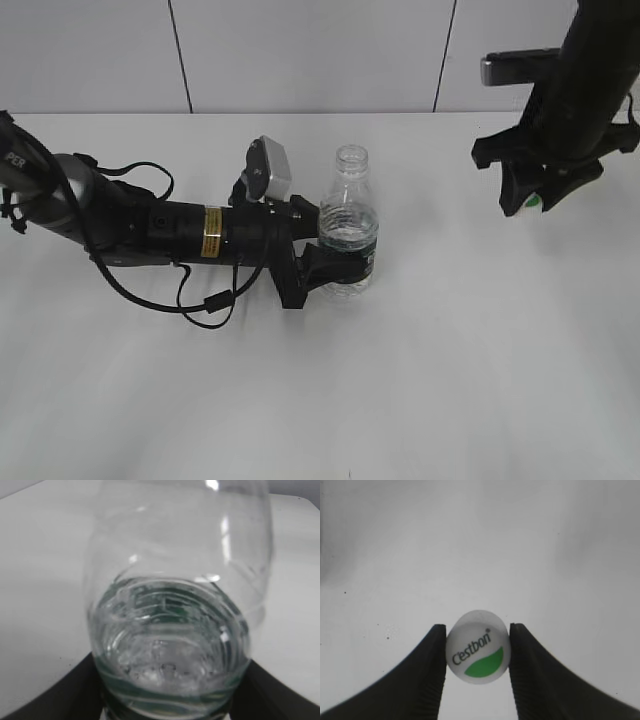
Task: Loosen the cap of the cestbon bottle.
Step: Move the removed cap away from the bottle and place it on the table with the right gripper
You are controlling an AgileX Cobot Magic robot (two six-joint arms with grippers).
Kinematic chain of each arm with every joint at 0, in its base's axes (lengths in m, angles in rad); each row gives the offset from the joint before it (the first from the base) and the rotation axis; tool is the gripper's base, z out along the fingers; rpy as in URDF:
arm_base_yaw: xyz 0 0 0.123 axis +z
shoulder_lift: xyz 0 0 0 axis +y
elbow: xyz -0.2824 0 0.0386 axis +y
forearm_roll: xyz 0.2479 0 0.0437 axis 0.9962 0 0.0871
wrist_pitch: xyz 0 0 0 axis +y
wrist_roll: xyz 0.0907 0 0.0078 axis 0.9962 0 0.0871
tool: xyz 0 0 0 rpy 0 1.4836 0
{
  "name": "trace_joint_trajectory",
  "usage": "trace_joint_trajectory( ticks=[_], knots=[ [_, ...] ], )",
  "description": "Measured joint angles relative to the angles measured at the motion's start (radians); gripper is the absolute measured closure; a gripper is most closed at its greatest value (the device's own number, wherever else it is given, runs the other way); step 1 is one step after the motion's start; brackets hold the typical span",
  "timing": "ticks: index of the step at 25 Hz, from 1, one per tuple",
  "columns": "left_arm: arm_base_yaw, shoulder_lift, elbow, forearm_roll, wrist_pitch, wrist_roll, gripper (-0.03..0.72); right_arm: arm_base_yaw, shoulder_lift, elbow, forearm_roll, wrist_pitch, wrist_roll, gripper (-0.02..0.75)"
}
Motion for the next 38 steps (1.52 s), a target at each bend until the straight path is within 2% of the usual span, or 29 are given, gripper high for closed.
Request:
trace_joint_trajectory(
  ticks=[4,13,29,31,35,38],
  knots=[
    [0.0,0.0,0.0,0.0,0.0,0.0,0.272,0.0,0.014,0.05,0.011,-0.02,-0.003,0.443],
    [0.0,0.0,0.0,0.0,0.0,0.0,0.272,0.0,0.148,0.057,0.138,-0.094,-0.022,0.443],
    [0.0,0.0,0.0,0.002,-0.001,0.0,0.272,-0.001,0.209,0.058,0.149,-0.221,-0.032,0.435],
    [0.0,0.0,0.0,0.002,-0.001,0.0,0.272,-0.001,0.209,0.058,0.15,-0.226,-0.046,0.381],
    [0.0,0.0,0.0,0.002,-0.001,0.0,0.272,-0.001,0.209,0.058,0.153,-0.227,-0.062,0.189],
    [0.0,0.0,0.0,0.002,-0.001,0.0,0.272,-0.001,0.209,0.058,0.153,-0.227,-0.065,0.142]
  ],
)
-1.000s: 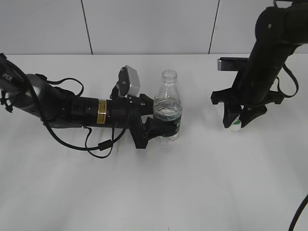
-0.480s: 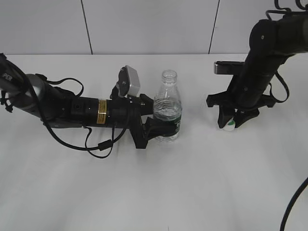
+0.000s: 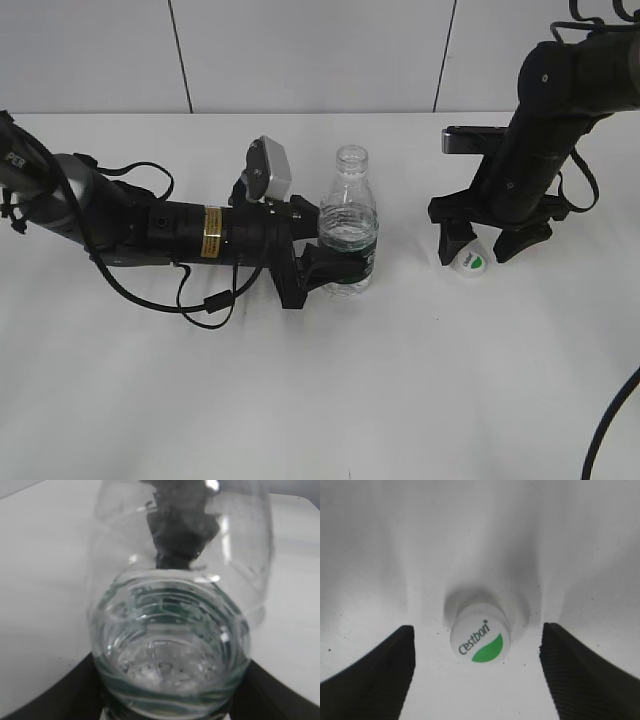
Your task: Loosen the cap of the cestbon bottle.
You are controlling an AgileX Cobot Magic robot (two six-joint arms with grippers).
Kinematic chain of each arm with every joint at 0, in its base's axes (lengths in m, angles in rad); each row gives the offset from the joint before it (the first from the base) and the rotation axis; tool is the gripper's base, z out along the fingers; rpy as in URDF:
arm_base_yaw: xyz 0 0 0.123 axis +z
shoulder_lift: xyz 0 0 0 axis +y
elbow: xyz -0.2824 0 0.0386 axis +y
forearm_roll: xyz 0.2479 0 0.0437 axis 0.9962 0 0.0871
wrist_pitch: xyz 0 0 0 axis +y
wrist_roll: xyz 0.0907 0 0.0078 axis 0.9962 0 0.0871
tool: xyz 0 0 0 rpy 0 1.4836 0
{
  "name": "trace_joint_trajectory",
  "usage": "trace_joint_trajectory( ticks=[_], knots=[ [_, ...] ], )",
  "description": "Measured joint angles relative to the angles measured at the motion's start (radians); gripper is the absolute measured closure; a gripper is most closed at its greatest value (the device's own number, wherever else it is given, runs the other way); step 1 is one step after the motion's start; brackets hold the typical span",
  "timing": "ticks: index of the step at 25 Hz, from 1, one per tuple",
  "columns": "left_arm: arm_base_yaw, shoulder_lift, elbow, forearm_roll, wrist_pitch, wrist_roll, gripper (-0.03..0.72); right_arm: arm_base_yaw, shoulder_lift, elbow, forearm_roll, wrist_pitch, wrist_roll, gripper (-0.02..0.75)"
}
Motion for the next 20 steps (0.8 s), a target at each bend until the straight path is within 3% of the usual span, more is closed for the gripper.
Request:
trace_joint_trajectory(
  ticks=[6,11,20],
  knots=[
    [0.0,0.0,0.0,0.013,0.0,0.0,0.259,0.0,0.0,0.0,0.001,0.0,-0.018,0.151],
    [0.015,-0.001,0.0,0.113,0.007,-0.024,0.095,0.0,0.0,0.0,0.001,0.0,-0.02,0.151],
    [0.147,-0.077,0.002,0.352,-0.031,-0.166,0.099,0.0,-0.003,0.0,0.004,0.0,-0.02,0.153]
  ],
)
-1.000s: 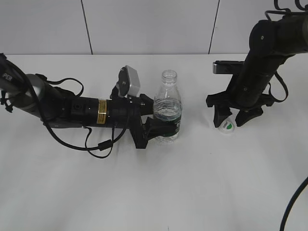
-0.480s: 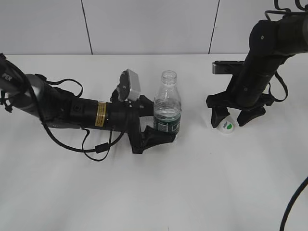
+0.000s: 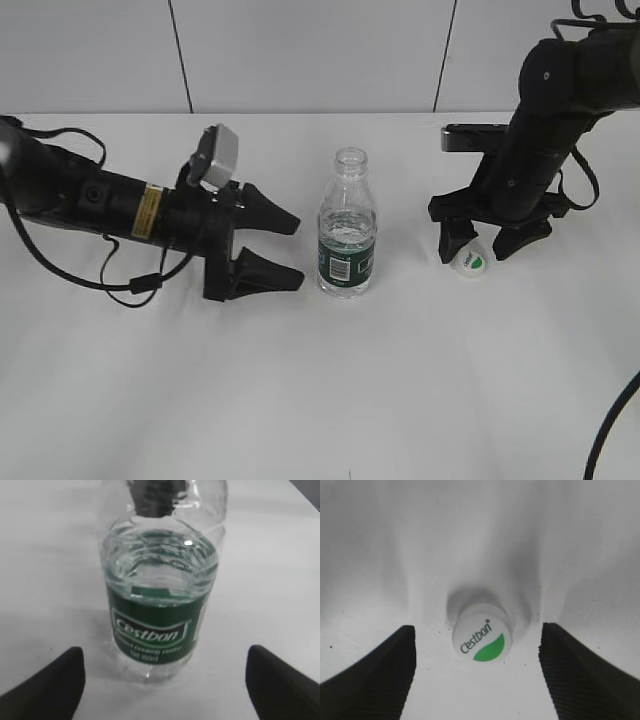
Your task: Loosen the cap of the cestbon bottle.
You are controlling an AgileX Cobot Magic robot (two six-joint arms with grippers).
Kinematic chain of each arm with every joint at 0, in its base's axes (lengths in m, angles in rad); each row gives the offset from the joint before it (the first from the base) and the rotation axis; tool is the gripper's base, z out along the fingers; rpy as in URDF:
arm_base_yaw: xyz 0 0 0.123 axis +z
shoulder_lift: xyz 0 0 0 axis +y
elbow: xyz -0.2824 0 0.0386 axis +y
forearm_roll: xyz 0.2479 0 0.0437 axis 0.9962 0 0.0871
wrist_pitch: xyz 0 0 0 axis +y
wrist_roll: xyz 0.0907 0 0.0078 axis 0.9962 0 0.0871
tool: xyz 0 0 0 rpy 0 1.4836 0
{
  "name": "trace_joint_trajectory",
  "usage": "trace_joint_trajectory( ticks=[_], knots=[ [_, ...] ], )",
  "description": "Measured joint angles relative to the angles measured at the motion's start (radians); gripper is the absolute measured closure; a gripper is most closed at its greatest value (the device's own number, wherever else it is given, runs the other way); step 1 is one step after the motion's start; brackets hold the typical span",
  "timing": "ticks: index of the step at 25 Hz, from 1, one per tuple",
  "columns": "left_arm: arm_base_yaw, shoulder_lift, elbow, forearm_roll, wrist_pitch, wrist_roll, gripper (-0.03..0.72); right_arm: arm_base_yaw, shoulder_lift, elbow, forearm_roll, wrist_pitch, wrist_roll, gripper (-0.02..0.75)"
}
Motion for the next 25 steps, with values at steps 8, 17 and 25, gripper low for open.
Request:
trace_joint_trajectory(
  ticks=[8,17,25],
  knots=[
    [0.136,-0.136,0.0,0.186,0.076,-0.325,0.101,0.0,-0.068,0.0,0.001,0.015,0.0,0.153],
    [0.152,-0.345,0.001,0.223,0.587,-0.426,0.123,0.0,-0.156,0.0,0.002,0.019,-0.001,0.153],
    [0.199,-0.428,0.002,0.183,0.988,-0.593,0.131,0.0,-0.223,0.0,0.002,0.026,-0.001,0.153]
  ],
)
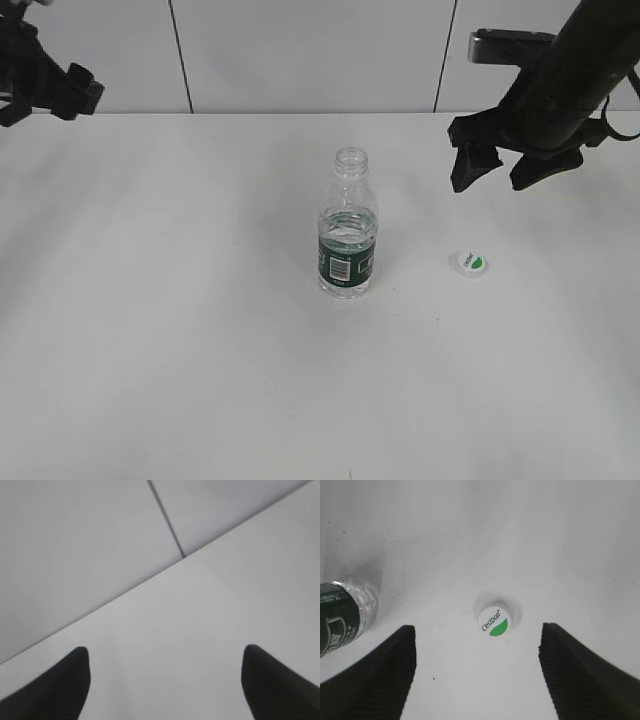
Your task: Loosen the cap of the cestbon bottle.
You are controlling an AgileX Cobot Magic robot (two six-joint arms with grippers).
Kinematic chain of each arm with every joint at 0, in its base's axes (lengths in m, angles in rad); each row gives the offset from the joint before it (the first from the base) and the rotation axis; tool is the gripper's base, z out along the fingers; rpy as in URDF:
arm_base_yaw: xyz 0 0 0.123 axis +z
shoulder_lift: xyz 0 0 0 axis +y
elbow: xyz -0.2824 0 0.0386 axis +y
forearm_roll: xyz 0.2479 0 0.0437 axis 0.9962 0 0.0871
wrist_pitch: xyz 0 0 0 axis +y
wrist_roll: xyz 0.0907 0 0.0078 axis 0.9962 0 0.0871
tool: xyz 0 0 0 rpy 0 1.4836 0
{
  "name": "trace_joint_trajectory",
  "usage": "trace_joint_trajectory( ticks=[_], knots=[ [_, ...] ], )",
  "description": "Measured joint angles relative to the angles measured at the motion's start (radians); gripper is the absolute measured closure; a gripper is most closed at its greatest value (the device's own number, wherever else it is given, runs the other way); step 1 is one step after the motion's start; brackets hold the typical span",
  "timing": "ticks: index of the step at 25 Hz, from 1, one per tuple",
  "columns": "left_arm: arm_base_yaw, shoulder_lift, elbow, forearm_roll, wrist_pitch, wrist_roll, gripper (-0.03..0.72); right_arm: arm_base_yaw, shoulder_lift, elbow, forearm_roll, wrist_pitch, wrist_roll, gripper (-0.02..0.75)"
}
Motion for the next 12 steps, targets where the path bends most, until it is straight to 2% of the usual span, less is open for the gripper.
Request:
trace_joint_trajectory(
  ticks=[7,9,12],
  knots=[
    [0.051,-0.003,0.0,-0.092,0.218,0.006,0.141,0.0,-0.066,-0.031,0.0,0.034,0.001,0.154],
    [0.074,-0.003,0.0,-0.211,0.284,0.082,0.142,0.0,-0.075,-0.052,0.0,0.057,0.001,0.154],
    [0.111,-0.003,0.0,-0.507,0.453,0.352,0.143,0.0,-0.078,-0.083,0.0,0.091,0.001,0.154]
  ],
)
